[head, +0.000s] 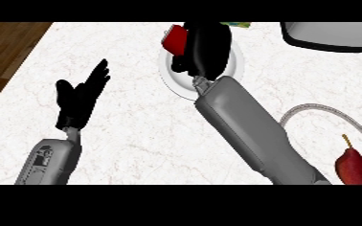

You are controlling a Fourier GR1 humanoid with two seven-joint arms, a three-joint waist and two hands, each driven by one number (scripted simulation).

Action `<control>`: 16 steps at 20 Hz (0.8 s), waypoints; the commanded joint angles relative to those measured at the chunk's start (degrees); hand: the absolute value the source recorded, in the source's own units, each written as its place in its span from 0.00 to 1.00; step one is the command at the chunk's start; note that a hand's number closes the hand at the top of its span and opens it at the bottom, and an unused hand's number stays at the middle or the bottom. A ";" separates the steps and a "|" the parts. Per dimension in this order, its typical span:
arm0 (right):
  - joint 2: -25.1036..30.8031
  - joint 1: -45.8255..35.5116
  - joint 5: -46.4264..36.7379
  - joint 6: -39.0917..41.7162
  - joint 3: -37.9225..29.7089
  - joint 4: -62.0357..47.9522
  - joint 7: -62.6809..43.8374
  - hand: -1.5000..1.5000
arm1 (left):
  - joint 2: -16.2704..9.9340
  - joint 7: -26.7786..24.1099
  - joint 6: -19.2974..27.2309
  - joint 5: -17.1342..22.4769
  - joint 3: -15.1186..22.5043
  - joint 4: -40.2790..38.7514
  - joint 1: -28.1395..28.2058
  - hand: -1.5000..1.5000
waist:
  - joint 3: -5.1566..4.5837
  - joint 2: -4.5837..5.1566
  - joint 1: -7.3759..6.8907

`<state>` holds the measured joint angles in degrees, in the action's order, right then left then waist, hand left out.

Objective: Pick the can from the placemat and place it in the plate

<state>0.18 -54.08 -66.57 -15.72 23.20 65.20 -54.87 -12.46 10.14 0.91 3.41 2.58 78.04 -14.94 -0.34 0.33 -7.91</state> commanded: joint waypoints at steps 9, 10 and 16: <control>-0.15 -6.31 -2.62 -13.90 5.61 -10.90 -22.28 1.00 | 0.12 -0.09 1.12 -0.20 -1.26 -0.43 -0.89 0.50 | 0.27 0.42 2.87; -0.15 -6.43 -1.79 -12.77 5.75 -11.09 -22.99 1.00 | -1.26 -0.83 -0.65 1.30 -2.57 -0.67 1.47 0.50 | 0.25 0.25 2.95; -0.14 -0.88 -0.68 -15.72 7.71 -16.16 -20.33 1.00 | -2.08 -3.43 -0.98 1.48 -4.31 -2.15 1.81 0.50 | 0.28 0.26 5.11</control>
<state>0.70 -57.35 -67.68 -26.39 29.89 52.62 -65.74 -13.47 8.12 1.15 3.77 -0.07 76.85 -13.51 -0.08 0.55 -4.04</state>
